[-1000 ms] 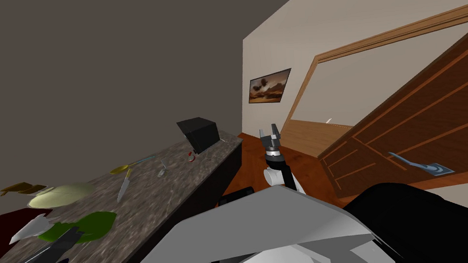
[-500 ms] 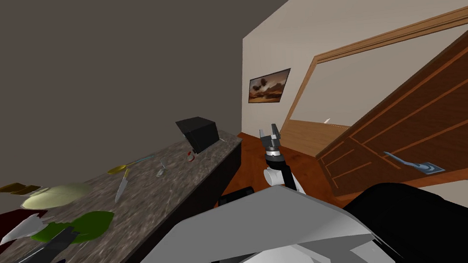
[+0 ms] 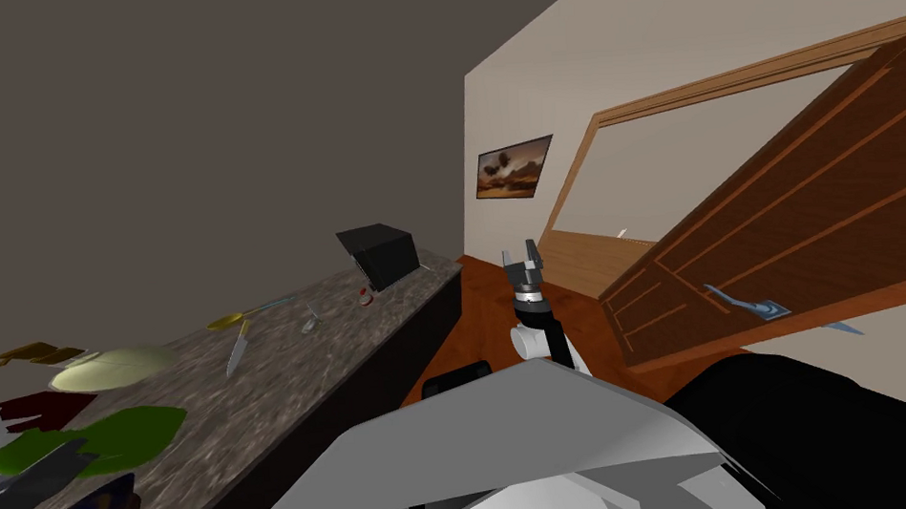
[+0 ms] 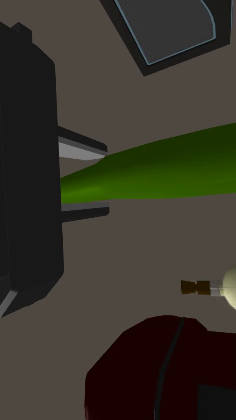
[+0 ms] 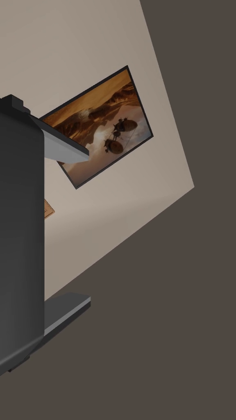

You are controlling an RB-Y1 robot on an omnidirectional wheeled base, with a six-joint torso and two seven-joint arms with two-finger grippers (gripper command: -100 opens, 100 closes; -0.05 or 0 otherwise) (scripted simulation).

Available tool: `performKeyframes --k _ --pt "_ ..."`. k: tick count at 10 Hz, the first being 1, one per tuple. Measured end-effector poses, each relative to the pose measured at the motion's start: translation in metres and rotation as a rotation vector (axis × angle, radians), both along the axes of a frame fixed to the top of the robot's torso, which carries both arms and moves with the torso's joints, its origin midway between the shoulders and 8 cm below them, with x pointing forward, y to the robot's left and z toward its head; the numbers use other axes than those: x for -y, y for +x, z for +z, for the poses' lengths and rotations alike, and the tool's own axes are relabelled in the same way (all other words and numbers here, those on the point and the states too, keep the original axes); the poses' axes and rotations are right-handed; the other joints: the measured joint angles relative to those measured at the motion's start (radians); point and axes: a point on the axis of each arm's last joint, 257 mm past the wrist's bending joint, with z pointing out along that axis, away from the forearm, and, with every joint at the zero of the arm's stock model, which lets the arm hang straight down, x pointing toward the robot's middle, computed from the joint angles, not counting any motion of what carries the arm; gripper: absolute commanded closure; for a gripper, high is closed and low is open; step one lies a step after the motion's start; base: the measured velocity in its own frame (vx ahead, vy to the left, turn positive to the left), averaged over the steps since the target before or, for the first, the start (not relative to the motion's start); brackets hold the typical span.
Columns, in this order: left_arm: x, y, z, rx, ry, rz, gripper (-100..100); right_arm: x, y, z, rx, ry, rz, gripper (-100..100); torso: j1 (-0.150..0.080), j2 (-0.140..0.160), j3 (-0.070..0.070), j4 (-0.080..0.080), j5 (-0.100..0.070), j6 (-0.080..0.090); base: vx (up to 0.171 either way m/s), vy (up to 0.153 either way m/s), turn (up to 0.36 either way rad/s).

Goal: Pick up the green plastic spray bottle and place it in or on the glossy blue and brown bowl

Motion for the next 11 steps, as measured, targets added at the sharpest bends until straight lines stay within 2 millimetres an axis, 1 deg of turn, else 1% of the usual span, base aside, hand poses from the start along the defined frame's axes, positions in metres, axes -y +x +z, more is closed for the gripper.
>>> performKeyframes --k 4,6,7,8,11 --pt "-0.008 0.008 0.067 -0.004 0.112 -0.040 100 0.000 0.000 0.000 0.000 0.000 0.000 0 -0.003 0.002 0.001 0.000 -0.002 -0.001 -0.131 -0.063 0.004" --pt "-0.007 0.011 0.092 -0.006 0.149 -0.057 100 0.000 0.000 0.000 0.000 0.000 0.000 0 -0.001 0.003 0.002 0.000 -0.002 -0.002 -0.099 -0.028 0.095" --pt "-0.006 0.009 0.097 -0.006 0.145 -0.059 100 0.000 0.000 0.000 0.000 0.000 0.000 0 0.000 0.001 0.001 0.000 -0.001 -0.003 -0.011 -0.004 0.142" --pt "-0.006 0.007 0.098 -0.007 0.128 -0.060 100 0.000 0.000 0.000 0.000 0.000 0.000 0 0.002 -0.003 -0.002 -0.001 0.000 -0.002 0.029 0.012 0.112" --pt "-0.002 0.004 0.092 -0.007 0.073 -0.061 100 0.000 0.000 0.000 0.000 0.000 0.000 0 0.005 -0.011 -0.006 -0.003 0.001 0.000 0.044 0.018 0.065"
